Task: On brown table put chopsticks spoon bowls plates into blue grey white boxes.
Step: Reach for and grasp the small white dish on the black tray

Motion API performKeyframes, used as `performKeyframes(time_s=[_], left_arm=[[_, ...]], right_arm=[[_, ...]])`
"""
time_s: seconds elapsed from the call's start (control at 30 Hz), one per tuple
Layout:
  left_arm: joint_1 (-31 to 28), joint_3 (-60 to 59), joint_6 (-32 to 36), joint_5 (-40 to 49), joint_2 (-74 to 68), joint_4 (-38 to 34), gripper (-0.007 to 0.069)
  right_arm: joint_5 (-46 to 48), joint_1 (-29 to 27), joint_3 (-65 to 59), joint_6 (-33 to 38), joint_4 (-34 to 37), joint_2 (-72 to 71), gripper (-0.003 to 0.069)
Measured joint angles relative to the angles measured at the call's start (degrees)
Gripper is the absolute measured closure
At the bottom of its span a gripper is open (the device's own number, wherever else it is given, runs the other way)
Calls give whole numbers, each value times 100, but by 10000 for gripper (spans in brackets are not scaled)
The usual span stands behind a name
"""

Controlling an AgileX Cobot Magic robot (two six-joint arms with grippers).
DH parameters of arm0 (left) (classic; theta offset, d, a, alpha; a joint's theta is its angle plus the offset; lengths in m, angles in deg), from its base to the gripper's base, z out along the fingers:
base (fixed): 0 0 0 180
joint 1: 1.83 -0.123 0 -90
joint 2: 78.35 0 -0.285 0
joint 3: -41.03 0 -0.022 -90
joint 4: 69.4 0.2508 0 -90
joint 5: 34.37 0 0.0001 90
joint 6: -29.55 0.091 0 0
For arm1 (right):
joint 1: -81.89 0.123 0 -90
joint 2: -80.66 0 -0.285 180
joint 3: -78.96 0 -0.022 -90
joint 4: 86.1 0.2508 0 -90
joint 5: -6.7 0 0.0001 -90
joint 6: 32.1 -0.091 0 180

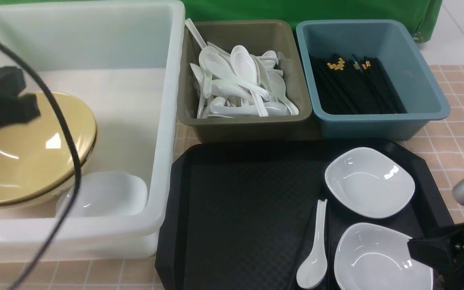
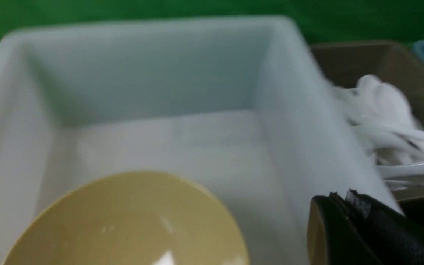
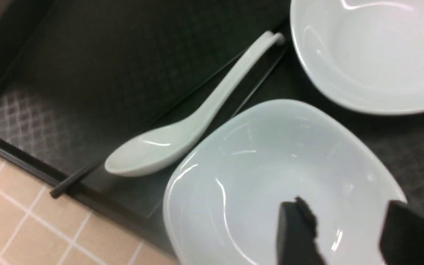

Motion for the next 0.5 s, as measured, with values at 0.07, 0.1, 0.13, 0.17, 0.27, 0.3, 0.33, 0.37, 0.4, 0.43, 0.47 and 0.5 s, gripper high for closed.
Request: performKeyframes(time_s=[0.07, 0.1, 0.13, 0.17, 0.27, 0.3, 0.33, 0.37, 0.4, 0.43, 0.47, 0.5], left_arm=[[285, -201, 259, -157, 326, 0, 623], [520, -385, 484, -191, 651, 0, 623], [678, -510, 651, -196, 926, 13, 623], [700, -559, 702, -189, 1019, 19, 623], [879, -845, 965, 8, 1697, 74, 623], [901, -941, 988, 108, 1920, 153, 623], [907, -1014, 1004, 194, 2132, 261, 623], [907, -1085, 1004, 280, 2331, 396, 623], [907, -1152, 1004, 351, 2516, 549, 622], [907, -1201, 1004, 443, 2685, 683, 622], [907, -1266, 982, 504, 2811, 824, 621], [907, -1327, 940, 597, 2980, 1036, 621]], right_arm=[[-17, 0, 112, 0, -69, 234, 219], [-71, 0, 190, 0, -81, 452, 195], [-148, 0, 255, 6, -96, 723, 181], [-161, 0, 263, 6, -96, 764, 179], [-462, 0, 306, 19, -129, 1437, 168], [-516, 0, 318, 13, -135, 1644, 167], [-533, 0, 332, -12, -140, 1847, 167], [-533, 0, 353, -34, -147, 2035, 168], [-463, 0, 388, -48, -147, 2208, 173], [-400, 0, 421, -48, -147, 2335, 182], [-328, 0, 470, -48, -155, 2471, 196], [-187, 0, 529, -67, -163, 2575, 230]])
